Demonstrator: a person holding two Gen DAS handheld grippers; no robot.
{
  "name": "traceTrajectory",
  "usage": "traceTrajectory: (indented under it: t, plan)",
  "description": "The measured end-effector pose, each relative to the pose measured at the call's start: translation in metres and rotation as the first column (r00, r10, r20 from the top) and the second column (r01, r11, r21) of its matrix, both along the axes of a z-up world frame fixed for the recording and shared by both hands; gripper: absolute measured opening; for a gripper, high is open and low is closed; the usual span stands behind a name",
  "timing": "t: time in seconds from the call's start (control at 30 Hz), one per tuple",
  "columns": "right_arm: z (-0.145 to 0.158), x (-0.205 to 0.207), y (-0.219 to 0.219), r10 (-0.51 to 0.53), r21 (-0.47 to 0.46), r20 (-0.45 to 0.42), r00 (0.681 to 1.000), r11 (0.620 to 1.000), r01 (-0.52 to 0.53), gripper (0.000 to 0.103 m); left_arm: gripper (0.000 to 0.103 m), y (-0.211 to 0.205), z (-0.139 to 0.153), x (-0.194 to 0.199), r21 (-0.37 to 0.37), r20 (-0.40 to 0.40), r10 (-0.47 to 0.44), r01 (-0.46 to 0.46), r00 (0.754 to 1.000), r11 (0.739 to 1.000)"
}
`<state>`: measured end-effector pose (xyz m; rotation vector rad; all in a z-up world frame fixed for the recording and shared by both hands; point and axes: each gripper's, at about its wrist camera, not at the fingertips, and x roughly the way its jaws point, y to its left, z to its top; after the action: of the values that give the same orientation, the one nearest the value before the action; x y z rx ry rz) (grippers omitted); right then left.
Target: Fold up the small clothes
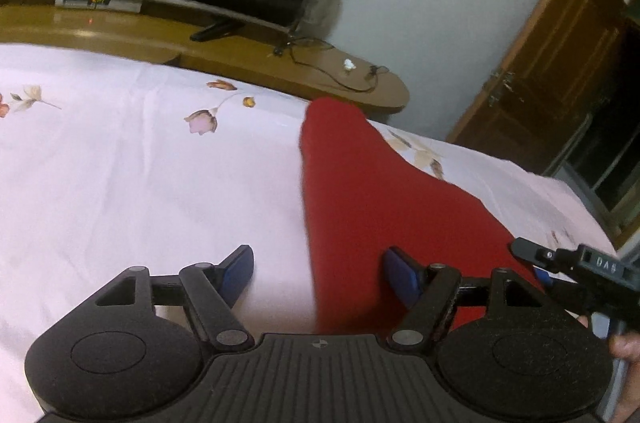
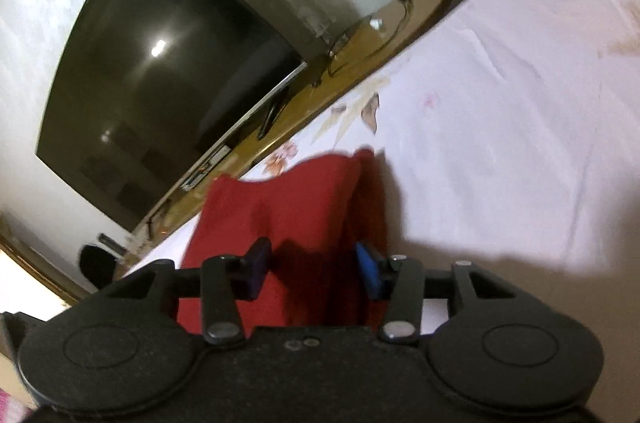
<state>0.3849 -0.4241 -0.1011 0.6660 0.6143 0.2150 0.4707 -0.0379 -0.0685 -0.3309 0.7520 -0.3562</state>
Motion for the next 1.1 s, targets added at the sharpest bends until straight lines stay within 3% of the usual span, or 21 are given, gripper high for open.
traceTrajectory:
  t: [0.13, 0.17, 0.2, 0.27, 0.33, 0.4, 0.47, 0.53, 0.67, 0.8, 0.93, 1.1]
  plan:
    - [-0.001, 0.029, 0.012, 0.027, -0.156, 0.035, 0.999, 0.988, -0.021, 0.046, 0.072, -0.005, -0.008, 0.019, -0.007, -0.022, 0.000, 0.000, 1.000, 1.000]
    - [0.001, 0.033, 0.016, 0.044, -0.196, 0.035, 0.998, 0.980, -0.036, 0.042, 0.072, -0.008, -0.010, 0.022, 0.002, -0.027, 0.001, -0.001, 1.000, 1.000]
    - [0.003, 0.036, 0.020, 0.063, -0.234, 0.040, 0.997, 0.971, -0.052, 0.028, 0.072, -0.010, -0.013, 0.024, 0.008, -0.028, 0.002, -0.002, 1.000, 1.000]
    - [0.010, 0.035, 0.029, 0.088, -0.337, 0.078, 0.993, 0.940, -0.057, 0.012, 0.072, -0.013, -0.011, 0.024, 0.022, -0.012, 0.012, -0.011, 1.000, 1.000]
    - [0.022, 0.033, 0.039, 0.093, -0.448, 0.159, 0.983, 0.894, -0.012, 0.010, 0.072, -0.017, -0.006, 0.024, 0.043, 0.018, 0.012, -0.012, 1.000, 0.999]
    - [0.026, 0.037, 0.040, 0.094, -0.473, 0.198, 0.976, 0.881, 0.011, 0.010, 0.072, -0.023, -0.009, 0.030, 0.064, 0.017, 0.006, -0.007, 1.000, 0.998]
    - [0.012, 0.053, 0.036, 0.057, -0.482, 0.119, 0.991, 0.876, 0.008, 0.010, 0.073, -0.030, -0.014, 0.035, 0.091, 0.002, -0.009, 0.008, 1.000, 0.996]
    - [-0.015, 0.064, 0.032, 0.022, -0.519, 0.023, 0.999, 0.855, -0.007, 0.011, 0.076, -0.037, -0.013, 0.035, 0.145, 0.026, -0.029, 0.025, 0.999, 0.989]
    - [-0.007, 0.059, 0.022, 0.008, -0.423, 0.016, 1.000, 0.906, 0.000, 0.018, 0.077, -0.035, -0.007, 0.032, 0.164, 0.029, -0.027, 0.022, 0.999, 0.986]
    - [0.020, 0.027, 0.021, 0.006, -0.376, 0.100, 0.995, 0.926, 0.033, 0.053, 0.076, -0.027, 0.009, 0.010, 0.158, 0.055, -0.028, 0.019, 0.998, 0.987]
    - [0.021, -0.002, 0.031, 0.055, -0.363, 0.055, 0.997, 0.931, -0.032, 0.055, 0.076, -0.025, 0.014, -0.013, 0.127, 0.066, -0.041, 0.033, 0.997, 0.991]
    - [0.015, -0.015, 0.049, 0.068, -0.369, -0.028, 0.997, 0.926, -0.074, 0.055, 0.076, -0.034, 0.007, -0.027, 0.158, 0.050, -0.064, 0.055, 0.997, 0.986]
